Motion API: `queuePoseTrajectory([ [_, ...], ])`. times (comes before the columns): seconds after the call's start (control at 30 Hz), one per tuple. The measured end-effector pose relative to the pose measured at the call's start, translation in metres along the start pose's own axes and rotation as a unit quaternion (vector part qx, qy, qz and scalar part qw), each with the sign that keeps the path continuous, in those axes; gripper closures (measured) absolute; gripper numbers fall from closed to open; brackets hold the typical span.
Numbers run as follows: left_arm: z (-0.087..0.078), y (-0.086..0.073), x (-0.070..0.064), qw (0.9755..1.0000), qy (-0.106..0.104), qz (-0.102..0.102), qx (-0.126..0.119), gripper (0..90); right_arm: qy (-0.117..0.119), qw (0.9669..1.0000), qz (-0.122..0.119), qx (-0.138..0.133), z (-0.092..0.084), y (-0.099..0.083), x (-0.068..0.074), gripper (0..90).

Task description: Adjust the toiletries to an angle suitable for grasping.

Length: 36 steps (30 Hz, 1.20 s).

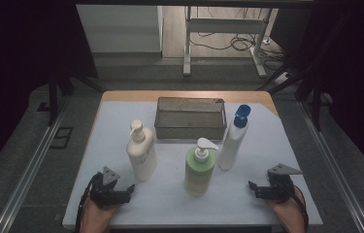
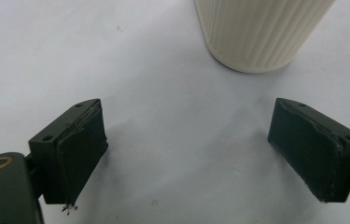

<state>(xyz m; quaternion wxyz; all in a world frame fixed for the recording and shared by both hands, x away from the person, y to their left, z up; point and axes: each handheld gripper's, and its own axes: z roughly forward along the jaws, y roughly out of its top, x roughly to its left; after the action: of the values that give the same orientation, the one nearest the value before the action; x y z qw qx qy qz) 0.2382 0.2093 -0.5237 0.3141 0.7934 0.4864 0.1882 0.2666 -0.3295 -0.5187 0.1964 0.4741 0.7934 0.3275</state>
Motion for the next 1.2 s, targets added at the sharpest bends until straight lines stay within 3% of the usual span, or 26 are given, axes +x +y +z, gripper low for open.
queuePoseTrajectory([
  [0.87, 0.0003, 0.0000, 0.0009, 1.0000, -0.003, -0.003, 0.001, 10.8, 0.002, 1.0000, 0.003, 0.004, -0.0003, 0.0013, -0.0009, 11.9],
  [1.03, 0.0003, 0.0000, 0.0009, 1.0000, -0.003, -0.003, 0.001, 10.8, 0.001, 1.0000, 0.003, 0.005, -0.0016, 0.0021, -0.0019, 16.2],
  [1.1, 0.0003, 0.0000, 0.0009, 1.0000, -0.003, -0.003, 0.001, 10.8, 0.000, 1.0000, 0.006, 0.007, -0.0046, 0.0028, -0.0032, 24.0],
  [1.2, 0.0003, 0.0000, 0.0009, 1.0000, -0.003, -0.003, 0.001, 10.8, 0.010, 0.9998, 0.015, 0.008, -0.0064, 0.0034, -0.0036, 27.8],
])
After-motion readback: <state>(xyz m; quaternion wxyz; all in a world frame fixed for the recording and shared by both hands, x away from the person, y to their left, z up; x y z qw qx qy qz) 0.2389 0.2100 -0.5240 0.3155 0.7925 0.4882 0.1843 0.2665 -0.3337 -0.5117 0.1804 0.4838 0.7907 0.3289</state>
